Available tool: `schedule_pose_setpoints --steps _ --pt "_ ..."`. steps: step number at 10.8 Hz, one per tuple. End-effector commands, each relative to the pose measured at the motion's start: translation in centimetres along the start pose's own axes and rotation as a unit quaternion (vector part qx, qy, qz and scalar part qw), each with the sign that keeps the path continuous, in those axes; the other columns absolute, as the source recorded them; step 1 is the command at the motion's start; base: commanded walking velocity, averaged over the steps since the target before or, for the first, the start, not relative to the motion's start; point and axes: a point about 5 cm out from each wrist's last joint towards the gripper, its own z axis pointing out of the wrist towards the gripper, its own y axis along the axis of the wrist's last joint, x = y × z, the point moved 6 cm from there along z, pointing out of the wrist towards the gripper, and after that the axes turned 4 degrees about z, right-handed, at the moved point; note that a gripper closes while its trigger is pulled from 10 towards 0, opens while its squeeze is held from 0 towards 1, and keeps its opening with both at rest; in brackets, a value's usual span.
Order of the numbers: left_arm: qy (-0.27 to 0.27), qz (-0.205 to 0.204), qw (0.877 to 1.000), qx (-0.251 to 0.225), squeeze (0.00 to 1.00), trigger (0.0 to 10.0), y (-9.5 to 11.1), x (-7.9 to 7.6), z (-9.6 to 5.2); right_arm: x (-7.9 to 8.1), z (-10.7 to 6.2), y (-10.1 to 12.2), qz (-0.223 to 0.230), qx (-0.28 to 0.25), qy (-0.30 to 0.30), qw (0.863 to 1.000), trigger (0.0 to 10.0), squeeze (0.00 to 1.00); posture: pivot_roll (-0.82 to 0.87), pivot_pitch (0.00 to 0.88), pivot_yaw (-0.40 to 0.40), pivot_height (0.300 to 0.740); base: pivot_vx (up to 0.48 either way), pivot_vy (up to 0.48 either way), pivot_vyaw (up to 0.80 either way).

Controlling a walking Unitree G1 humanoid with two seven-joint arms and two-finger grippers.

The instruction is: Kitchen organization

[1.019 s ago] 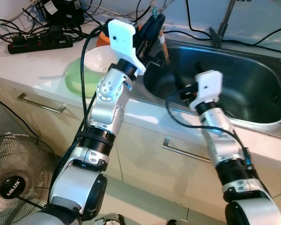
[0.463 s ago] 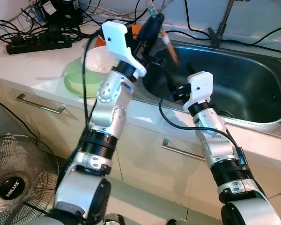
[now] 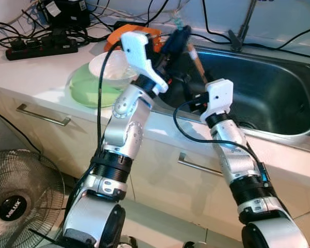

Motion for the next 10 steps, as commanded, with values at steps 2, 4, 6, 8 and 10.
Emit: schedule_pose_setpoints --steps 2,4,6,8,10 --pt "-0.02 -0.001 1.0 0.007 0.0 10.0 -0.1 -0.8 -0.1 -0.6 0.4 0.3 -0.001 -0.002 -0.01 1.0 10.0 0.0 0.04 0.03 0.037 0.74 0.0 0.0 0.0" --pt "-0.02 0.003 1.0 0.015 0.0 10.0 -0.3 -0.9 -0.5 -1.2 0.3 -0.1 -0.004 0.006 -0.03 1.0 10.0 0.0 0.04 0.0 0.038 0.74 0.0 0.0 0.0" --pt "-0.023 0.002 1.0 0.019 0.0 10.0 -0.4 -1.1 -0.8 -1.6 0.6 0.1 -0.004 0.003 -0.034 0.999 10.0 0.0 0.04 0.0 0.036 0.74 0.0 0.0 0.0" --pt "-0.018 0.006 1.0 0.019 0.0 10.0 -0.3 -1.0 -0.8 -1.9 0.9 0.3 -0.006 0.0 -0.042 0.999 0.0 0.0 0.05 0.0 0.029 0.74 0.0 0.0 0.0" --pt "-0.014 0.008 1.0 0.019 0.0 10.0 -0.2 -0.8 -1.0 -1.8 0.8 0.3 -0.004 -0.001 -0.036 0.999 0.0 0.0 0.05 0.0 0.03 0.74 0.0 0.0 0.0"
